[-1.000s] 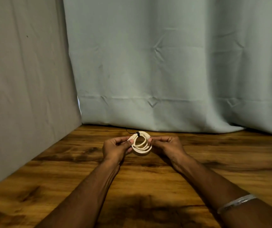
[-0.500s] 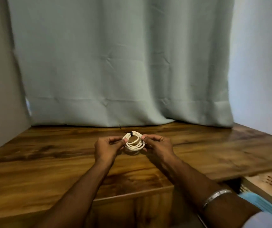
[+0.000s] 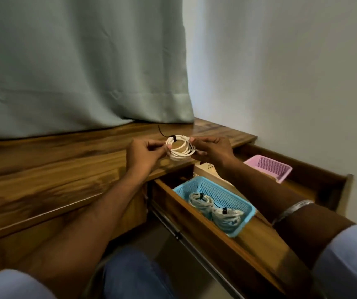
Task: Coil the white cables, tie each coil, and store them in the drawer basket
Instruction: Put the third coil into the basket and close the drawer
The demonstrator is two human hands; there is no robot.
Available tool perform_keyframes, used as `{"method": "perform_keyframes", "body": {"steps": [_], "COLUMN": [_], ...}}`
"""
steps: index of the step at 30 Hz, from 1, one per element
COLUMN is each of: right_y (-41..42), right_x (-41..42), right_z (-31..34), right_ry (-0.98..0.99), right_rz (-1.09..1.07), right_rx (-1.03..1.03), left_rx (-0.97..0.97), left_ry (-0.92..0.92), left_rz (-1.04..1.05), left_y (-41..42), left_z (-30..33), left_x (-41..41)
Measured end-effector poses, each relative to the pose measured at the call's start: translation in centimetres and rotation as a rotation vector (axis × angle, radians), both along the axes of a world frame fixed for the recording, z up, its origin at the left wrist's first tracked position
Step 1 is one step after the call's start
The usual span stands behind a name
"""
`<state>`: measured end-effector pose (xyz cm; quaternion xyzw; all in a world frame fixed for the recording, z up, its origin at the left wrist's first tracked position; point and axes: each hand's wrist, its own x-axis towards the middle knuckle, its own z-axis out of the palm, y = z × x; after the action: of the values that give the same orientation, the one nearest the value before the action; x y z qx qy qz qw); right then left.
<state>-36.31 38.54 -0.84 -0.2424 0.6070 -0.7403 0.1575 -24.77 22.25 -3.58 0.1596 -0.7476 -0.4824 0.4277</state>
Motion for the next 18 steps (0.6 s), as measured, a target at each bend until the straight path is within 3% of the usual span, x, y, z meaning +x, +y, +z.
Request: {"method": "perform_keyframes", "body": {"steps": [4, 7, 11, 18], "right_y": [4.9, 7.7, 9.5, 9.0], "right_x": [-1.5, -2.3, -2.8, -3.3], "right_z": [-1.6, -3.0, -4.9, -7.6], "right_ry": [0.002, 0.056, 0.106, 0.171], "right_rz": [-0.069, -0.091, -0.101, -0.106], "right_rx": [0.048, 0.179, 0.348, 0.695], "left_rx": [0.023, 0.110, 0.060, -0.306], "left_ry": [-0.066, -0.155, -0.315, -0.631], "left_rz": [-0.046, -0.143, -0.145, -0.043], "left_y": [3.8, 5.8, 7.2, 8.0], "left_z": [-1.2, -2.3, -3.6, -5.5], "left_x": [-2.6, -3.7, -4.9, -5.3]}}
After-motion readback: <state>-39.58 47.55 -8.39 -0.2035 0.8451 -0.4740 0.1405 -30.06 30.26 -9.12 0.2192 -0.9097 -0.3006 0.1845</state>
